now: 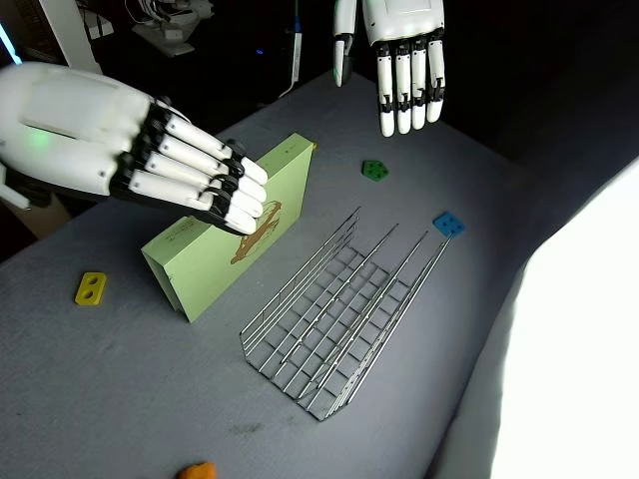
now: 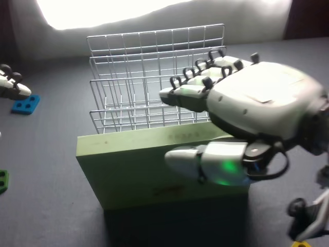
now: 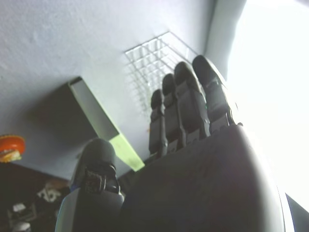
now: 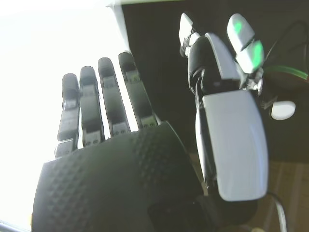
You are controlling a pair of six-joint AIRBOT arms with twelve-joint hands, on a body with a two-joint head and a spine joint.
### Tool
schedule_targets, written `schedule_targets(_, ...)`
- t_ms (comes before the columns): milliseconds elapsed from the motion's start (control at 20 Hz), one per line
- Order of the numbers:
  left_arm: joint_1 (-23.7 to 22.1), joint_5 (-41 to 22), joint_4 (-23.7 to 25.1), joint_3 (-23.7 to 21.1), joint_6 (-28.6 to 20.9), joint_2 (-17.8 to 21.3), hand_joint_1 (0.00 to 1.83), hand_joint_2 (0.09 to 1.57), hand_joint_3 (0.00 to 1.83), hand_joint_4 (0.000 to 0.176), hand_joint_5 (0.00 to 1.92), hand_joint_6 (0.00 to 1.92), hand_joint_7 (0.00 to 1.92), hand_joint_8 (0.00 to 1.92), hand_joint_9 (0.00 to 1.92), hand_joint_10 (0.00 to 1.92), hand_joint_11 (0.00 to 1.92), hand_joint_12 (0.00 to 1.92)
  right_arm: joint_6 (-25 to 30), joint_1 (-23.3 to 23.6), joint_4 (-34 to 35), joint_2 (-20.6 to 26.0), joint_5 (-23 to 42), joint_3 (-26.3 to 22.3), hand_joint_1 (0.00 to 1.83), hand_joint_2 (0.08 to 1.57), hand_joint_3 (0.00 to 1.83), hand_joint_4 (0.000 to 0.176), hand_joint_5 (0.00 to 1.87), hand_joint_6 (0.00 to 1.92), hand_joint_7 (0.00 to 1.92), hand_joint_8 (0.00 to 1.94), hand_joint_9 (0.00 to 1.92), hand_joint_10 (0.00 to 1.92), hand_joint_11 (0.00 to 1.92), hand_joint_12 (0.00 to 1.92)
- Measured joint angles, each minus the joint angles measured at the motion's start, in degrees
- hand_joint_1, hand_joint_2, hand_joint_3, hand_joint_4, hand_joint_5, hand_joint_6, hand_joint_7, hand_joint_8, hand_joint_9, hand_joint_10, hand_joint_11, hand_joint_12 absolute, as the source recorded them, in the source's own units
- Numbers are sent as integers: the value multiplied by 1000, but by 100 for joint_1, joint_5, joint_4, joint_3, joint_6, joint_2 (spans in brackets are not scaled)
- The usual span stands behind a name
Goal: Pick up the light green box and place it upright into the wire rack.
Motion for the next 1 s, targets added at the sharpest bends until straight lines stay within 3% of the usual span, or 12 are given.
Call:
schedule_targets(50, 0, 4, -2, 0, -2, -2, 0, 1225, 0, 0, 173, 7, 237, 9, 221, 15, 0, 444, -17, 15, 245, -138, 37, 114, 680, 1029, 0, 0, 53, 15, 56, 9, 6, 0, 0, 8)
schedule_targets(100, 0, 4, 0, 0, -2, -2, 0, 1226, 0, 2, 126, 5, 199, 6, 181, 13, 0, 323, -52, 20, 400, -188, 46, 164, 752, 1034, 0, 0, 45, 12, 46, 5, 0, 0, 0, 1)
schedule_targets(250, 2, -4, 0, 92, -2, -2, 0, 1225, 0, 4, 116, 3, 191, 3, 171, 9, 0, 269, -286, 264, 1132, -433, 214, 365, 771, 1034, 0, 0, 44, 11, 43, 4, 0, 0, 0, 0)
schedule_targets(400, 0, 9, 0, 94, -7, -2, 0, 1225, 0, 4, 116, 3, 191, 2, 171, 9, 0, 268, -356, 326, 1217, -546, 249, 372, 771, 1033, 0, 0, 44, 10, 44, 4, 0, 0, 0, 0)
schedule_targets(450, 2, -2, 0, 59, -7, -2, 0, 1220, 0, 12, 114, 1, 203, 4, 179, 9, 0, 306, -463, 326, 1276, -592, 229, 369, 759, 1034, 0, 0, 17, 2, 25, 0, 0, 0, 0, 0)
schedule_targets(550, 26, 7, -7, 39, -11, -2, 0, 1222, 0, 9, 133, 6, 210, 4, 185, 8, 0, 405, -874, 332, 1541, -675, 212, 365, 607, 1049, 0, 0, 0, 0, 0, 0, 0, 0, 0, 0)
schedule_targets(600, 76, 26, 0, 39, -9, -9, 0, 1223, 0, 1, 154, 10, 206, 1, 173, 3, 0, 382, -918, 339, 1755, -682, 219, 365, 558, 1064, 0, 0, 0, 0, 0, 0, 0, 0, 0, 0)
schedule_targets(800, 151, 13, 0, 48, -173, -9, 0, 1218, 0, 0, 177, 10, 235, 10, 219, 15, 0, 483, -951, 339, 1738, -750, 264, 407, 538, 1080, 0, 0, 0, 0, 5, 2, 0, 0, 0, 0)
schedule_targets(850, 149, -7, 0, 46, -212, -9, 0, 1227, 2, 0, 172, 5, 210, 7, 187, 8, 0, 372, -944, 337, 1759, -748, 208, 407, 334, 1093, 0, 0, 0, 0, 0, 0, 0, 0, 0, 0)
schedule_targets(900, 149, 7, 0, 35, -269, -9, 0, 1229, 2, 0, 163, 2, 203, 3, 173, 3, 0, 274, -922, 330, 1762, -748, 144, 407, 518, 1114, 6, 0, 0, 0, 0, 0, 0, 0, 0, 0)
schedule_targets(950, 149, 20, 0, -17, -273, -7, 0, 1229, 1, 0, 164, 2, 215, 5, 181, 5, 0, 300, -885, 330, 1755, -748, 72, 407, 611, 1113, 4, 0, 0, 0, 0, 0, 0, 0, 0, 0)
schedule_targets(1000, 149, 17, 0, -81, -278, -7, 0, 1235, 2, 0, 146, 7, 212, 2, 171, 3, 0, 226, -885, 330, 1735, -748, 15, 407, 409, 1129, 12, 0, 0, 0, 0, 0, 0, 0, 0, 0)
